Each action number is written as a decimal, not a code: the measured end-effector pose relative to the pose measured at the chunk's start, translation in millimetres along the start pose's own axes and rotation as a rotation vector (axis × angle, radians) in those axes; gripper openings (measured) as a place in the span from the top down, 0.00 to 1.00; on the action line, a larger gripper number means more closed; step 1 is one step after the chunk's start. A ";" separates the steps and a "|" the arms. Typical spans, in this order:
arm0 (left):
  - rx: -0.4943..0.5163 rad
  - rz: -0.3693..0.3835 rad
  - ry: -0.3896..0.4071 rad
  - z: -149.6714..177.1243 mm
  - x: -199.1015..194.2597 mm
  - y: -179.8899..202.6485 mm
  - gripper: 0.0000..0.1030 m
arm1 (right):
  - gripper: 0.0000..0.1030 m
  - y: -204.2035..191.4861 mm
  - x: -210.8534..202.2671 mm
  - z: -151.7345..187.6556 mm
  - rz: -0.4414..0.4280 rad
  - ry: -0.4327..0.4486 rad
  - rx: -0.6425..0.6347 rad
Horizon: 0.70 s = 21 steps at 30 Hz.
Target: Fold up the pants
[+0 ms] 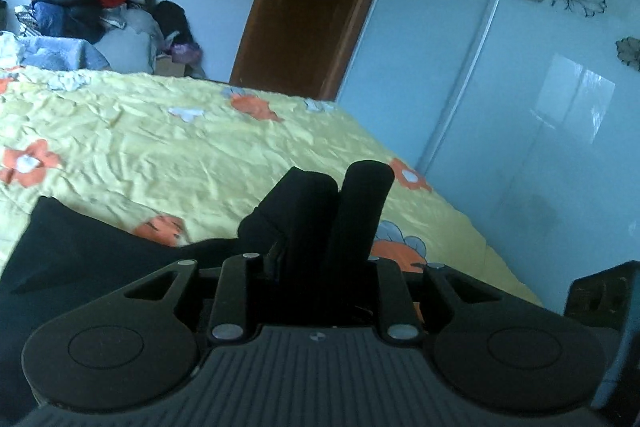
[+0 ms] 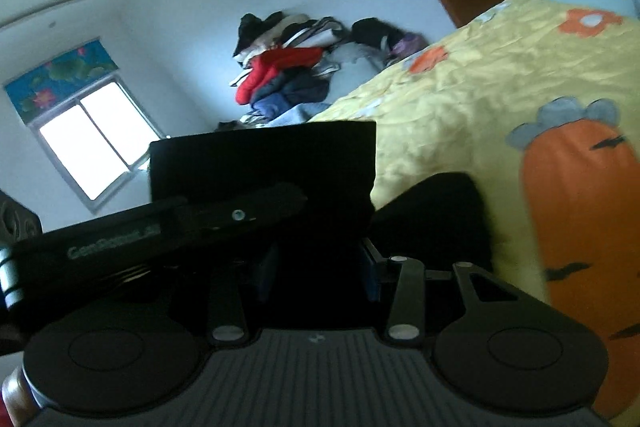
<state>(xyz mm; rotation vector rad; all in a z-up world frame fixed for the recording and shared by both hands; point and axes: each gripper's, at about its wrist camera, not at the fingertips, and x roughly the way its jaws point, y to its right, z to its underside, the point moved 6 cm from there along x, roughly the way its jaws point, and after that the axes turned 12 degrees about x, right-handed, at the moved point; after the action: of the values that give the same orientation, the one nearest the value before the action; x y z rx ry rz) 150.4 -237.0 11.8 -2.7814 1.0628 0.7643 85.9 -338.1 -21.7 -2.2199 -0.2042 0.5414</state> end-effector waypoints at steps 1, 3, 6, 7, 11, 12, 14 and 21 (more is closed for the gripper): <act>-0.002 0.004 -0.008 1.6 2.6 4.0 0.74 | 0.58 2.9 -0.9 -0.8 0.014 0.003 -0.004; -0.009 0.012 -0.019 4.2 7.8 8.8 0.74 | 0.58 7.7 -1.6 -0.9 0.042 0.007 -0.019; -0.001 0.022 -0.033 7.9 14.1 20.3 0.73 | 0.58 12.5 -9.5 -1.0 0.080 0.018 -0.060; 0.003 0.031 -0.038 9.4 14.9 23.4 0.70 | 0.58 12.8 -12.0 -1.1 0.094 0.021 -0.078; 0.003 0.079 -0.070 18.1 17.0 30.0 0.60 | 0.56 17.5 -23.8 -0.7 0.159 0.024 -0.165; -0.006 0.100 -0.075 19.6 15.4 30.6 0.53 | 0.53 19.8 -30.0 -0.9 0.190 0.035 -0.200; -0.019 0.161 -0.084 21.1 8.8 33.4 0.41 | 0.52 29.2 -39.7 -6.5 0.270 0.072 -0.249; 0.048 0.080 -0.092 20.0 -20.5 10.3 0.28 | 0.50 32.8 -62.8 -49.5 0.253 0.216 -0.190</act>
<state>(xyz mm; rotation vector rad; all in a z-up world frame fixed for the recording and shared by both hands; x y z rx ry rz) 122.2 -227.7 5.1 -2.6503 1.1650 0.8551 50.7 -413.6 1.2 -2.4872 0.1458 0.4258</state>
